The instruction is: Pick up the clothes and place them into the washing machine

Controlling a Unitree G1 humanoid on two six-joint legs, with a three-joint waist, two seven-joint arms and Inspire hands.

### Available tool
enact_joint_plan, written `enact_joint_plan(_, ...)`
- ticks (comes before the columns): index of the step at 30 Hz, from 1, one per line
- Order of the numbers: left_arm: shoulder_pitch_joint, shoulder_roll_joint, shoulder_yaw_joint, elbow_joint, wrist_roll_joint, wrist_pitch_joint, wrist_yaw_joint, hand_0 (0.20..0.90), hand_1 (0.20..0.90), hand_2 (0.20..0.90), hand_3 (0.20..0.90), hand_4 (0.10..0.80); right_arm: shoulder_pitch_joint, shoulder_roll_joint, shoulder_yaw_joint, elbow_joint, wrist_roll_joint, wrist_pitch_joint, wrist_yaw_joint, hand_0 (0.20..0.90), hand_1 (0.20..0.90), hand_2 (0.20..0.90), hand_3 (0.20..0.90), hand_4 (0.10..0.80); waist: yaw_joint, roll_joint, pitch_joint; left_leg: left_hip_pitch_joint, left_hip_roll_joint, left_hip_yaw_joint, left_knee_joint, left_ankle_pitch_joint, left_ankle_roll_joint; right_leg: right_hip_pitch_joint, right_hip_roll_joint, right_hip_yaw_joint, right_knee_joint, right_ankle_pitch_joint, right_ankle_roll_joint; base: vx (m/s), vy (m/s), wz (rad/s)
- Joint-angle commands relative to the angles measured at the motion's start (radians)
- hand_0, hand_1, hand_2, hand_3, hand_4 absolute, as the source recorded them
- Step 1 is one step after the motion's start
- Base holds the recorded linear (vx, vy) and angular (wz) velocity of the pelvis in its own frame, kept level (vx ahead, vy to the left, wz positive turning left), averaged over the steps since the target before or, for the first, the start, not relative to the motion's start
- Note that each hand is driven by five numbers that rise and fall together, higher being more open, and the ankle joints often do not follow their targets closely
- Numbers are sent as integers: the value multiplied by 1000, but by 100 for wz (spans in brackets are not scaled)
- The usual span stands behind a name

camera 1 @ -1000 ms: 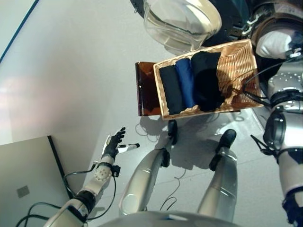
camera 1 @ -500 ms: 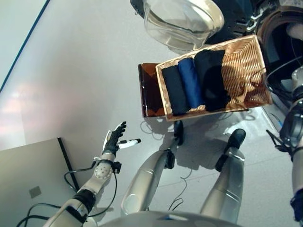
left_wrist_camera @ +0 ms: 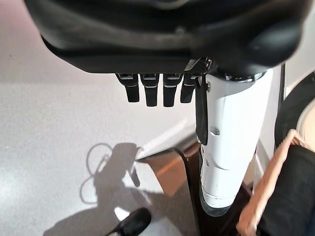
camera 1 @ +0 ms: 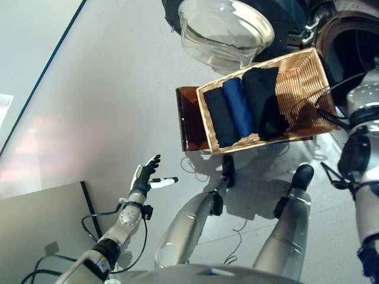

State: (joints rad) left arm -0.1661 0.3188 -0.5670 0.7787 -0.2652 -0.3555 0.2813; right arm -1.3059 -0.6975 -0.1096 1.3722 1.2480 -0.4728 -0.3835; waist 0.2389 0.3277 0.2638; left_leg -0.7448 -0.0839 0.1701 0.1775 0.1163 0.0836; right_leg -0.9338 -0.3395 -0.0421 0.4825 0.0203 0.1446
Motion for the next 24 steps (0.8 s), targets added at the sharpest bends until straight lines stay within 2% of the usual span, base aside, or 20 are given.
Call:
enact_joint_plan(1, 21, 40, 48, 40, -3, -23, 28, 900, 900, 900, 900, 800, 58, 11, 101, -65, -23, -2, 75, 900, 900, 900, 900, 800, 22, 24, -42, -38, 41, -47, 59, -132, -119, 87, 33, -18, -17, -127, -47, 0, 0, 0)
enact_joint_plan(6, 9, 28, 42, 86, -5, -19, 24, 900, 900, 900, 900, 800, 128, 109, 103, -67, -61, 16, 76, 900, 900, 900, 900, 800, 2, -5, -32, -12, 50, -46, 45, -123, -124, 135, 47, -35, -59, -110, -48, 4, -20, -9)
enact_joint_plan(7, 4, 28, 43, 109, -5, -15, 27, 900, 900, 900, 900, 800, 148, 124, 136, -37, -139, 40, 51, 900, 900, 900, 900, 800, -6, -30, -30, -2, 53, -47, 39, -121, -125, 153, 56, -42, -82, -99, -48, 5, -28, -4)
enact_joint_plan(8, 4, 27, 44, 110, -5, -16, 27, 900, 900, 900, 900, 800, 145, 126, 137, -37, -145, 42, 45, 900, 900, 900, 900, 800, -7, -29, -28, 1, 53, -47, 37, -120, -125, 157, 56, -43, -85, -97, -48, 6, -44, 0)
enact_joint_plan(9, 2, 26, 51, 124, -2, -16, 34, 900, 900, 900, 900, 800, 156, 130, 174, -24, -228, 65, 17, 900, 900, 900, 900, 800, -14, -43, -25, 9, 56, -48, 29, -117, -127, 173, 61, -47, -105, -88, -49, -107, -25, 0)
enact_joint_plan(10, 3, 24, 60, 130, 0, -14, 43, 900, 900, 900, 900, 800, 182, 147, 218, -26, -319, 95, 7, 900, 900, 900, 900, 800, -22, -56, -14, 7, 65, -37, 23, -86, -122, 177, 65, -61, -124, -50, -56, -4, -65, 0)
enact_joint_plan(11, 3, 23, 75, 144, -2, -13, 50, 900, 900, 900, 900, 800, 201, 162, 239, -38, -374, 108, -20, 900, 900, 900, 900, 800, -31, -74, -15, 28, 65, -49, 14, -111, -129, 203, 71, -58, -140, -68, -49, -27, -81, -8)
enact_joint_plan(12, 3, 15, 102, 175, -24, -10, 66, 900, 900, 900, 900, 800, 226, 178, 293, -19, -490, 153, -29, 900, 900, 900, 900, 800, -37, -107, -10, 40, 71, -51, 4, -105, -133, 227, 75, -70, -170, -52, -47, 84, -72, -13)
enact_joint_plan(13, 4, 14, 105, 177, -25, -12, 65, 900, 900, 900, 900, 800, 225, 181, 294, -21, -497, 155, -34, 900, 900, 900, 900, 800, -41, -106, -7, 45, 71, -52, 1, -103, -133, 234, 76, -72, -175, -50, -47, -39, -58, -18)
enact_joint_plan(16, -14, -4, 185, 229, -96, -16, 74, 900, 900, 900, 900, 800, 247, 207, 408, 21, -684, 253, -22, 900, 900, 900, 900, 800, -54, -171, 2, 67, 88, -58, -14, -90, -141, 282, 84, -100, -236, -17, -45, -42, -91, -19)
enact_joint_plan(24, 3, 1, 219, 206, -127, -31, 61, 900, 900, 900, 900, 800, 217, 246, 524, 81, -881, 312, -37, 900, 900, 900, 900, 800, -37, -236, 14, 67, 107, -79, -7, -85, -147, 325, 92, -140, -281, 6, -43, -21, -37, 1)
